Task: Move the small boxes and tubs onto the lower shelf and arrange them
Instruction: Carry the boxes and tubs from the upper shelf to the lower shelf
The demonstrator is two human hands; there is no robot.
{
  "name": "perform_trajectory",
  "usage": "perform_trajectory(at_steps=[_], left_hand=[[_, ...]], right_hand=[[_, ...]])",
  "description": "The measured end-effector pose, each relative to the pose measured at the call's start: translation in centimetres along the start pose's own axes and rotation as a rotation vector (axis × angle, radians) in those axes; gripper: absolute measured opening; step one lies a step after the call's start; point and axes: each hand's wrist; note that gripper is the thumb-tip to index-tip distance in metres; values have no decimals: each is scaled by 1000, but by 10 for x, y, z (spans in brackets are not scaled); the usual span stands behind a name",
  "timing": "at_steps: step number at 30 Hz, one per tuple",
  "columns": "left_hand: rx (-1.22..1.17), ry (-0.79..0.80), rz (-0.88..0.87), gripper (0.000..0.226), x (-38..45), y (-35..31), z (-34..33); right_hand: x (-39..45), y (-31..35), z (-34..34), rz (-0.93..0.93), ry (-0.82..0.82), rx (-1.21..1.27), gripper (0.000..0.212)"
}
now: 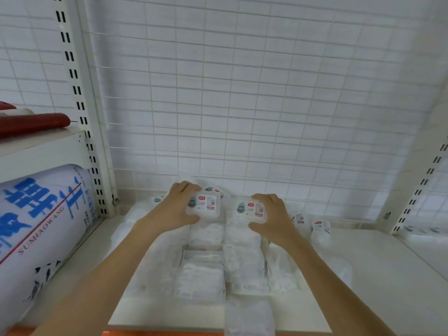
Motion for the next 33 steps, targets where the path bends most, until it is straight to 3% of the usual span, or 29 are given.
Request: perform_trajectory(at_steps=[7, 16, 28, 33], left_hand=[[-115, -135, -138, 67, -6, -55, 4], [-252, -38, -225, 66, -14, -166, -58], [-415, 216, -426, 83, -26, -384, -224], [-424, 301, -483, 70, -17, -447, -279]], right_hand=[[-46, -12, 71, 24, -101, -19, 65], [-164, -77, 185, -108, -254, -93, 66], [-367, -180, 319, -479, -377, -274, 66], [-419, -216, 356, -610, -417, -284, 72]])
Point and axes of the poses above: each hand's wrist, its own x-axis towards the middle knuckle, its own z-axis out of the back of the hand, y = z × x, and after that the axes turned 4 degrees about -y, right-handed
